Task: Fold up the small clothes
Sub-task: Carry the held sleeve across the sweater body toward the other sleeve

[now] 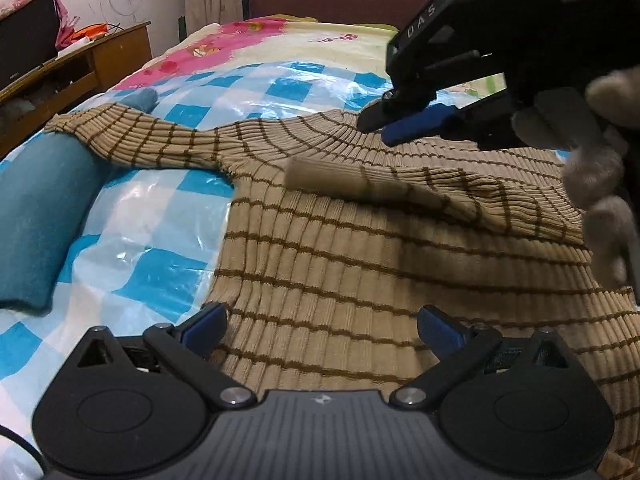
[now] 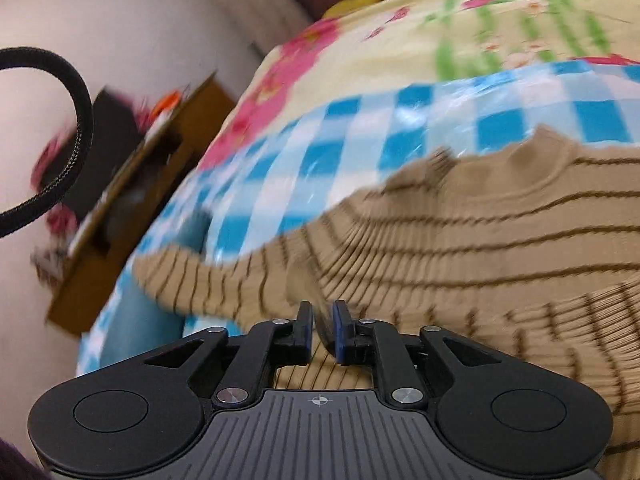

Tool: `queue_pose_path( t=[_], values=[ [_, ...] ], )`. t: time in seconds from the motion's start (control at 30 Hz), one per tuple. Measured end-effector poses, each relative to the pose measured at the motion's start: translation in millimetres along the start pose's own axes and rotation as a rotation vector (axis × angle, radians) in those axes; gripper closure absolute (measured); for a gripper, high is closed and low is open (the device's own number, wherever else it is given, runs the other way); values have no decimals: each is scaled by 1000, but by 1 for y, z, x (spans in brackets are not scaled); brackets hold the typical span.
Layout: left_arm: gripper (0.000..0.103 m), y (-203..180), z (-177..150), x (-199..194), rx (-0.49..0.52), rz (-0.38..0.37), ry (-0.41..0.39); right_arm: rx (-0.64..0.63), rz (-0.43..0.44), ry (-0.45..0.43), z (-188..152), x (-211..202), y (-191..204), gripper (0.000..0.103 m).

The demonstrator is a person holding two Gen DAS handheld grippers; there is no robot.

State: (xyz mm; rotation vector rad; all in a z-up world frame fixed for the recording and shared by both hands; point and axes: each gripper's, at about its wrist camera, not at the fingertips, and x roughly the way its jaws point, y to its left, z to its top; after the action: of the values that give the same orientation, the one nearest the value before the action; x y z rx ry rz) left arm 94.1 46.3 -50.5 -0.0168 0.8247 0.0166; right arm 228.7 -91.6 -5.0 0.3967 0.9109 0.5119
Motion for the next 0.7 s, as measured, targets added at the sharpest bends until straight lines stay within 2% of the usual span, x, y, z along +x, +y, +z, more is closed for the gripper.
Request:
queue_pose_path(
  t=[0.1,0.23,0.43,0.5,0.57,0.63,0.7],
  values=[
    [0,5,-1,0,-12,-33,-1,-108,-32,-1,-3,-6,14,69],
    [0,9,-1,-1,-27,-55,-9,-247,-99,35,-6,7,28,66],
    [0,15,-1,-4,-46,-72,-15,-424,-84,163,-22,33,46,65],
    [0,15,-2,-4,-46,-77,-14,-487,-82,207,-27,43,52,58],
    [0,14,-2,-5,-43,-77,-16,-552,-96,225,-31,53,57,56],
    [0,13,-3,-5,-40,-76,-16,-606,-140,208,-34,62,61,62],
    [0,14,-3,-5,-43,-76,-17,-563,-177,197,-30,66,60,91]
  ],
)
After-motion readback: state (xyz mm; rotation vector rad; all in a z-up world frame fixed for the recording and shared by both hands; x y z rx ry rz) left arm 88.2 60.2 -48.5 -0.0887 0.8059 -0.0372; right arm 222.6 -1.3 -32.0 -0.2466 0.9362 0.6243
